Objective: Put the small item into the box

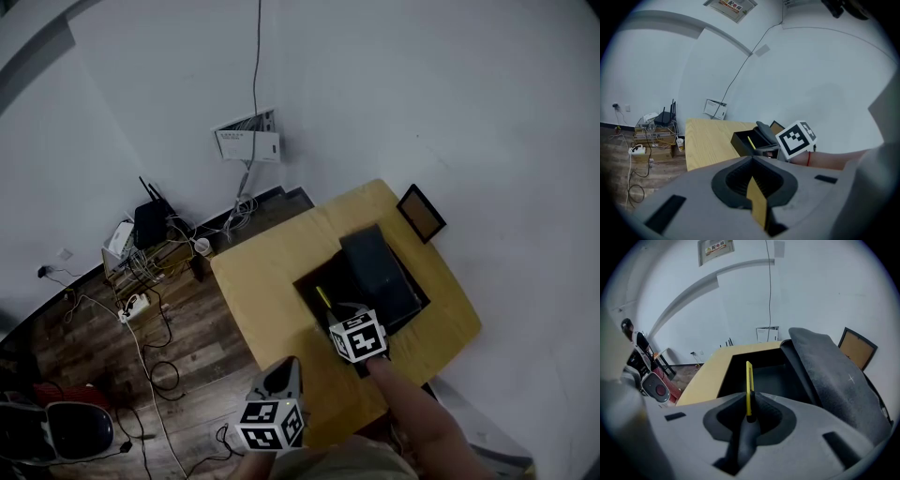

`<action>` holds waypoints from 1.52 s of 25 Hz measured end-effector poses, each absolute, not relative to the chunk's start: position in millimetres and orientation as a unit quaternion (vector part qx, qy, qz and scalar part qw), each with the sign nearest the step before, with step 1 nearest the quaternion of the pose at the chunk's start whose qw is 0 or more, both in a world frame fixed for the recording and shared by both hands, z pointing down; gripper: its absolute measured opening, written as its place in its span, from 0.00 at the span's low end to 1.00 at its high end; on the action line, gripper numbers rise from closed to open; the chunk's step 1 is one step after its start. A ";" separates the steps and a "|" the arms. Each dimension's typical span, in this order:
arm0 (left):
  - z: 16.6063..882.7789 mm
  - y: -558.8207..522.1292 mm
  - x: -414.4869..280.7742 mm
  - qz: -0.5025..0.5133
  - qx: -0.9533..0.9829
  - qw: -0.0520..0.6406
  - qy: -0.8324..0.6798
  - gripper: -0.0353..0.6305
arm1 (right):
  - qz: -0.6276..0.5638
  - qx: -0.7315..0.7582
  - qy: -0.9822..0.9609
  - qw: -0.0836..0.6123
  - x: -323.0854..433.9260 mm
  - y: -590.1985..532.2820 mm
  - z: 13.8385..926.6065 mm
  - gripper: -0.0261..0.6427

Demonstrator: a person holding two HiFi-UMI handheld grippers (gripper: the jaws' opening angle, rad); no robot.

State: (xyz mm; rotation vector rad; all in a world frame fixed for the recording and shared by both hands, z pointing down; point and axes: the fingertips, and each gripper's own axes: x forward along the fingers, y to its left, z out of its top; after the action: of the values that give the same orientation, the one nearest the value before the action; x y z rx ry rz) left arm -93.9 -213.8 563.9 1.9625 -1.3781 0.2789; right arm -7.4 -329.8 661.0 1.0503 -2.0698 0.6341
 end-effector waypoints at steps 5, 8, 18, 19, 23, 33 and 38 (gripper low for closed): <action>566.6 -212.7 -96.5 0.108 0.757 0.359 -0.536 0.06 | 0.251 0.389 -0.786 0.410 -8.1 -332.5 679.1 0.11; 566.8 -212.1 -98.6 0.108 0.755 0.360 -0.537 0.06 | 0.270 0.377 -0.775 0.429 -7.5 -329.6 687.6 0.11; 565.9 -209.8 -101.5 0.107 0.754 0.359 -0.540 0.06 | 0.277 0.373 -0.776 0.426 -9.0 -329.5 689.2 0.11; 565.1 -209.2 -101.0 0.107 0.754 0.359 -0.540 0.06 | 0.278 0.374 -0.777 0.424 -9.3 -328.9 689.0 0.11; 562.4 -206.7 -100.4 0.104 0.755 0.356 -0.541 0.06 | 0.270 0.378 -0.779 0.422 -8.5 -325.1 686.1 0.20; 550.7 -197.2 -101.3 0.097 0.758 0.342 -0.547 0.06 | 0.253 0.406 -0.804 0.354 -9.8 -307.8 641.4 0.19; 539.2 -189.0 -96.3 0.092 0.764 0.328 -0.548 0.06 | 0.245 0.443 -0.816 0.278 3.1 -285.8 601.2 0.13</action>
State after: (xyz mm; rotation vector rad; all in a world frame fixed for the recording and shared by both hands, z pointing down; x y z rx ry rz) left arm -96.3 -189.0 539.2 1.9992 -1.4347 0.2416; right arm 3.1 -285.8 601.2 1.1896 -2.1913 0.6569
